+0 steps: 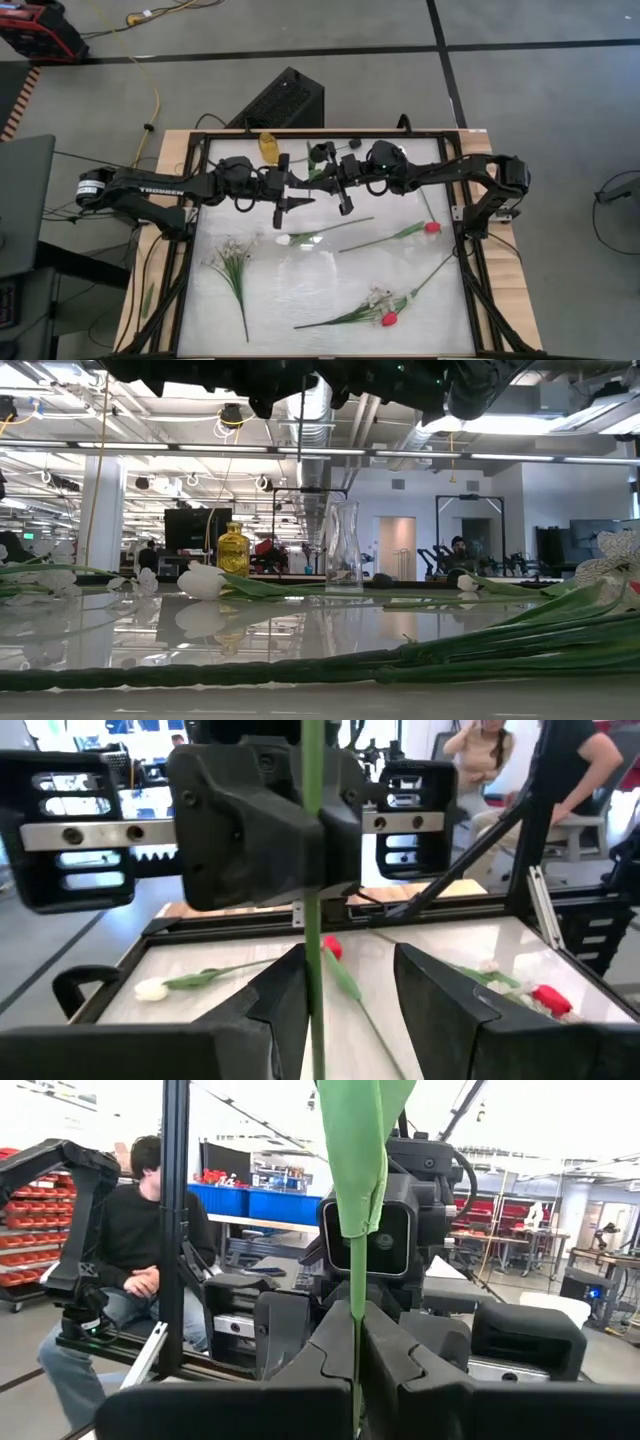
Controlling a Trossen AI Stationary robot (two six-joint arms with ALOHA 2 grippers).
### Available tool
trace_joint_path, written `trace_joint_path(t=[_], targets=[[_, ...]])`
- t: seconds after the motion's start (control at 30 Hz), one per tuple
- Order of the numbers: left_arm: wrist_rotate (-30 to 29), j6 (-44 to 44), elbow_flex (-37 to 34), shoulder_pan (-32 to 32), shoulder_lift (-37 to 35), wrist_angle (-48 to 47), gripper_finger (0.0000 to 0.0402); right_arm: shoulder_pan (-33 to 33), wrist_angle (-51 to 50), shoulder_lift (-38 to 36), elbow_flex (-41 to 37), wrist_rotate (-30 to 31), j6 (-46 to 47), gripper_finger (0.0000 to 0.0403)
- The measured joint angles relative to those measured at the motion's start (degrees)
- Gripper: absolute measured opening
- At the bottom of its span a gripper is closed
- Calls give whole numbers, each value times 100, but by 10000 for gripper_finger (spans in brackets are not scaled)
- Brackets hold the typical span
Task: Sort flowers into vase by color
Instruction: Put the bottom black flower into the yellow flower vase
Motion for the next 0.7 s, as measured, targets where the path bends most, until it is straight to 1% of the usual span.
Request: trace_joint_path(t=[0.1,0.17,0.23,0.33,0.37,0.57,0.7], targets=[[-135,100,0,-34,3,-53,119,2,-4,0,0,5,87,29],[-145,108,0,-34,-27,-80,100,4,-8,0,1,7,142,29],[-167,182,0,-34,-72,-82,73,2,-6,0,1,4,149,28],[-184,301,0,-32,-91,-66,20,4,-14,0,1,-56,111,29],[-184,295,0,-32,-90,-68,11,4,-26,0,0,-77,53,33],[-278,292,0,-34,-89,-125,2,0,-34,0,0,-72,-96,79],[-277,305,0,-38,-89,-131,1,-7,-27,0,0,-63,-155,118]])
